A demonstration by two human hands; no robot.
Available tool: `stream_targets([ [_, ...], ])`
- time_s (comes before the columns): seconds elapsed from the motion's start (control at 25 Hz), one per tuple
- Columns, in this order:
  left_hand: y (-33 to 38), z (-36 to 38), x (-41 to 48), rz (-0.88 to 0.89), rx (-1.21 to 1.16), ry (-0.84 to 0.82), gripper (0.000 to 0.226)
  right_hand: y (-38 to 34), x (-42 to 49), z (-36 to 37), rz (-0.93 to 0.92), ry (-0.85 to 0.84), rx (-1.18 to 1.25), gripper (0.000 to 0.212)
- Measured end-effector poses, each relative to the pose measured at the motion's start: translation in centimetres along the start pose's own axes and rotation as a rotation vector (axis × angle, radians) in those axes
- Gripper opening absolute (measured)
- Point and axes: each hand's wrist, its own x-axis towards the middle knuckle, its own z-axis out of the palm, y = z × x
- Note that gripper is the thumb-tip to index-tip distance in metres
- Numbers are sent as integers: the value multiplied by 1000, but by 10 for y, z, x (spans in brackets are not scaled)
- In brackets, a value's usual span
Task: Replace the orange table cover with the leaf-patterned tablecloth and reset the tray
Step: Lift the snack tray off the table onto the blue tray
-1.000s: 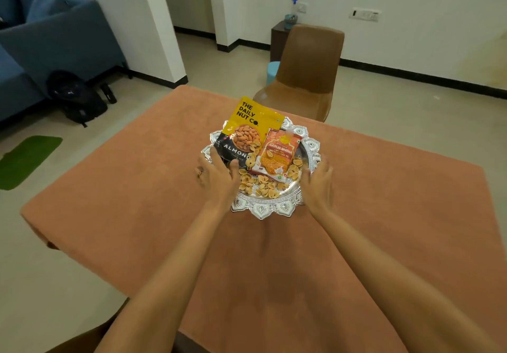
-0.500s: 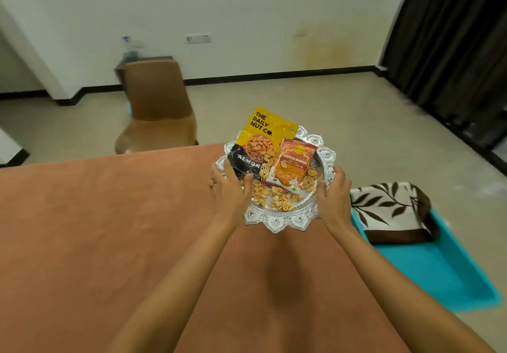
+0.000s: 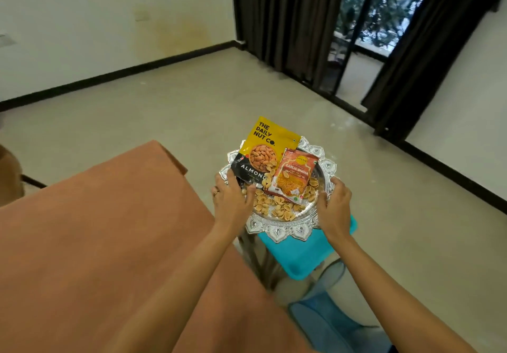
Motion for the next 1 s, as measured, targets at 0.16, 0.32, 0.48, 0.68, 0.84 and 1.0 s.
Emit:
stream_targets([
  [0.16, 27, 82, 15, 10, -13, -146, 75, 84, 22, -2, 110, -8, -27, 37],
  [0.32, 19, 146, 31, -62, -27, -356, 86, 149, 31, 18, 174, -52, -51, 41],
  [0.48, 0, 192, 40, -105, -15, -438, 89, 200, 36, 51, 232, -106, -62, 41],
  [0.68, -17, 228, 43, -156, 66, -437, 92, 238, 37, 89, 257, -163, -113, 38],
  [0.84, -27, 238, 43, -115, 110, -442, 94, 252, 31, 105, 244, -161, -200, 35],
  [1.0, -25, 230, 42, -80, 245, -400, 87, 244, 32, 103, 269, -215, -385, 33],
])
